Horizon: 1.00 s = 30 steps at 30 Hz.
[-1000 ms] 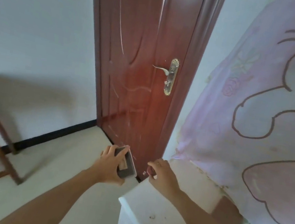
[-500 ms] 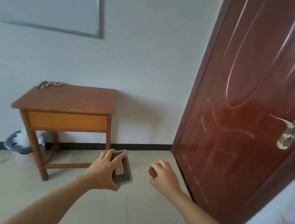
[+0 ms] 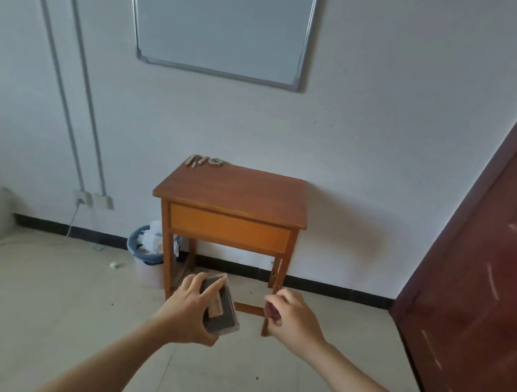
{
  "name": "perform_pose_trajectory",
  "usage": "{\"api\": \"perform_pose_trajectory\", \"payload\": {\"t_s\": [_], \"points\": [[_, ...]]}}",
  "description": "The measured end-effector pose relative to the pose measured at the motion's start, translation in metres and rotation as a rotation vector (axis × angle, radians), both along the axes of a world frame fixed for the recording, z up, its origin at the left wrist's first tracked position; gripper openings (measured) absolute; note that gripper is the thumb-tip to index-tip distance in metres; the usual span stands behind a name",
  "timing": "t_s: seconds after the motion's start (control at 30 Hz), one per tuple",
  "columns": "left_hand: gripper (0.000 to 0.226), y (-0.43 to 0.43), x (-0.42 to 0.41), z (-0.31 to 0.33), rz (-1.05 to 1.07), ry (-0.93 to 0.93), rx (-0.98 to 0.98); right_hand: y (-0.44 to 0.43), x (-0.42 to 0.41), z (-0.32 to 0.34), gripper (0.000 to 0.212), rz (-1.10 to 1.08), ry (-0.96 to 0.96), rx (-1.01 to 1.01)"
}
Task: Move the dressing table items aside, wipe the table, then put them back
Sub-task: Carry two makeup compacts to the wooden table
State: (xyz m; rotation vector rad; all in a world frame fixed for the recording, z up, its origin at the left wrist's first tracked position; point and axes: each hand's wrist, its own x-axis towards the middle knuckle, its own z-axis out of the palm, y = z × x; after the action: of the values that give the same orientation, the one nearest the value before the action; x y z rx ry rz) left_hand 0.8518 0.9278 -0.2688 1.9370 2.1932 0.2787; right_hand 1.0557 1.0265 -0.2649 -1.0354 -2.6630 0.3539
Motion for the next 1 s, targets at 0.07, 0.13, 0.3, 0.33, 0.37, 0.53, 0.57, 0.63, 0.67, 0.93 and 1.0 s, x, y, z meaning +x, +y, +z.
{"api": "perform_pose_trajectory", "payload": {"t_s": [0.07,0.13,0.3,0.33,0.37,0.53,0.57,0.63,0.67,0.93,1.0], "points": [[0.106,0.019,-0.011,-0.003,-0.002,0.003,-0.009,0.022,-0.011,-0.002,0.03,0.008,0.009,0.001],[0.104,0.042,-0.022,-0.001,0.011,0.007,-0.008,0.048,-0.021,-0.004,0.031,0.019,0.014,0.009],[0.102,0.106,-0.052,0.012,0.054,0.027,-0.015,0.117,-0.053,-0.004,0.041,0.03,0.05,-0.019],[0.103,0.119,-0.059,0.014,0.064,0.03,-0.011,0.13,-0.06,-0.005,0.041,0.045,0.054,-0.025],[0.104,0.131,-0.066,0.015,0.08,0.022,-0.002,0.144,-0.068,-0.006,0.041,0.062,0.054,-0.029],[0.106,0.171,-0.101,-0.001,0.201,-0.093,0.013,0.195,-0.111,-0.019,0.039,0.134,0.04,-0.063],[0.107,0.174,-0.11,-0.007,0.209,-0.098,-0.006,0.202,-0.121,-0.025,0.039,0.152,0.024,-0.078],[0.107,0.18,-0.126,-0.016,0.221,-0.117,-0.035,0.214,-0.143,-0.033,0.037,0.185,-0.012,-0.1],[0.106,0.184,-0.138,-0.02,0.237,-0.139,-0.03,0.221,-0.156,-0.036,0.037,0.198,-0.025,-0.103],[0.102,0.247,-0.261,-0.019,0.291,-0.223,0.052,0.288,-0.283,-0.032,0.04,0.151,-0.016,-0.094],[0.103,0.259,-0.273,-0.009,0.257,-0.195,0.047,0.297,-0.293,-0.026,0.04,0.136,-0.037,-0.09]]}}
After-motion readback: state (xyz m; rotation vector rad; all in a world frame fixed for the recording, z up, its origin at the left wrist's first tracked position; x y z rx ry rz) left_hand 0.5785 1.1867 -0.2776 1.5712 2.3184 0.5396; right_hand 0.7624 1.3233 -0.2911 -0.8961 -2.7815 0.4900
